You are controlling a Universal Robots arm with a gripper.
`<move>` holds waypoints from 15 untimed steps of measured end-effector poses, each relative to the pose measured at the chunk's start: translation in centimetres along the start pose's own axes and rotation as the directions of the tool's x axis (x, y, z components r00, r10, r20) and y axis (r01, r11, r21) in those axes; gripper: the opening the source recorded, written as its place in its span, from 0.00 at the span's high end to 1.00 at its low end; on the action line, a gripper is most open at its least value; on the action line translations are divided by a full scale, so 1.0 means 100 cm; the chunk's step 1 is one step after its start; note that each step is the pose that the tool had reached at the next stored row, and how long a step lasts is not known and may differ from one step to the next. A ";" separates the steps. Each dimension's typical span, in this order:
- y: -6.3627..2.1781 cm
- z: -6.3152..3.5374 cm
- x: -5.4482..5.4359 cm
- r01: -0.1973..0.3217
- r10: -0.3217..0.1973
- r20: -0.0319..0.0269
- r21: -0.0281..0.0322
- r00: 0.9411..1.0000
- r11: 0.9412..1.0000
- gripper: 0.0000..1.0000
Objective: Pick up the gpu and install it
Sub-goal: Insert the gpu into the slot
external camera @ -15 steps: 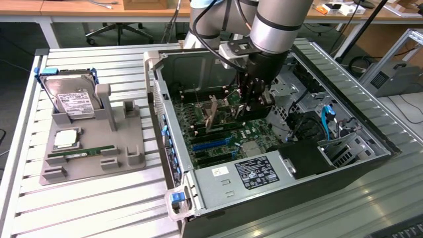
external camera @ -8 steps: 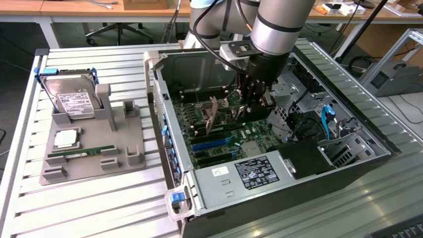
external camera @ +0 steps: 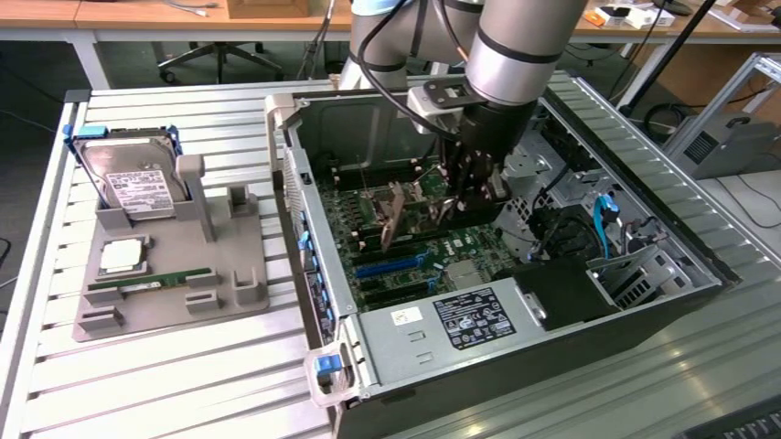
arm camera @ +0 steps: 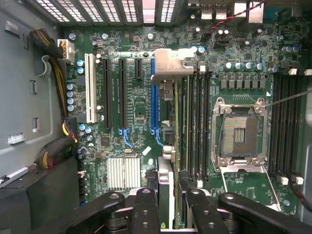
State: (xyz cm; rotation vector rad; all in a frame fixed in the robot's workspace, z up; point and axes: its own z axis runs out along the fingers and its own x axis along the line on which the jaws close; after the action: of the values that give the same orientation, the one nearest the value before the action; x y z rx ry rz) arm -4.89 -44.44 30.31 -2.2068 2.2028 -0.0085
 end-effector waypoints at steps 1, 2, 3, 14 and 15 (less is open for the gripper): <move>0.0000 0.0000 0.001 0.000 0.000 0.000 0.000 1.000 1.000 0.73; 0.0000 0.0001 0.001 0.000 0.000 0.000 0.000 1.000 1.000 0.73; 0.0000 0.0001 0.002 0.000 0.000 0.000 0.000 1.000 1.000 0.73; 0.0000 0.0007 0.008 0.000 0.000 0.000 0.000 1.000 1.000 0.73; 0.0000 0.0008 0.008 0.000 0.000 0.000 0.000 1.000 1.000 0.73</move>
State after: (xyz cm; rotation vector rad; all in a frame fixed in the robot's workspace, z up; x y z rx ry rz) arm -4.89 -45.27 30.22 -2.2068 2.2028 -0.0084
